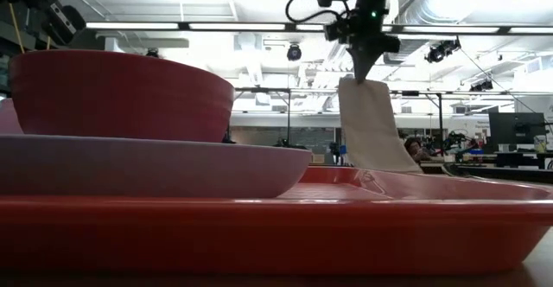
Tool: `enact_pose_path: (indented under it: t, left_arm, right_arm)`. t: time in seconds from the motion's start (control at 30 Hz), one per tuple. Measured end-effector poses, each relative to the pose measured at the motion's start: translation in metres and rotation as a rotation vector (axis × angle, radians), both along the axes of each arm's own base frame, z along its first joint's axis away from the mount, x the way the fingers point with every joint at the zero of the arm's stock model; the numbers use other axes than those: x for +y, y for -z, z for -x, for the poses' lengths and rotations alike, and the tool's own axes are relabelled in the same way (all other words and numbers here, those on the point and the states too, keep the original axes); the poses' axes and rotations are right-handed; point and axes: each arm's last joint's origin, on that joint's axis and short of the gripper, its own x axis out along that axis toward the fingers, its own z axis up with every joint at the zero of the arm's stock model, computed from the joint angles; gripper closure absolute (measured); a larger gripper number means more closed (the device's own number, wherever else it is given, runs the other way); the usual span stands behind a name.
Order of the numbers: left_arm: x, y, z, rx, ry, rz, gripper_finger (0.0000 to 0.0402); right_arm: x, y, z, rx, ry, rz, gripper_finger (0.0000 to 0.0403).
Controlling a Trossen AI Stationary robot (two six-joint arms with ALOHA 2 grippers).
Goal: Set up tray
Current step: Put the brown table napkin to the right of the white plate on the red tray
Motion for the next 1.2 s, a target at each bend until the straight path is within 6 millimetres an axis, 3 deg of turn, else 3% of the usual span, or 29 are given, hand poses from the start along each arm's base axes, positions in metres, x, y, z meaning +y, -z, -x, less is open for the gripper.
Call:
enact_pose_path:
  t: [0.37,0.97,1.2]
  left_arm:
    - [0.0,0.0,0.0,-0.001,-0.001,-0.003,0.0353]
    - [0.0,0.0,0.0,0.0,-0.004,-0.003,0.0353]
    - [0.0,0.0,0.0,0.0,-0.004,-0.003,0.0353]
  right_arm:
    - [0.016,-0.023,-0.008,-0.02,-0.069,0.087,0.0403]
    - [0.042,-0.028,-0.021,0.008,-0.14,0.261,0.0403]
    - [0.054,-0.062,-0.023,-0.092,-0.15,0.327,0.0403]
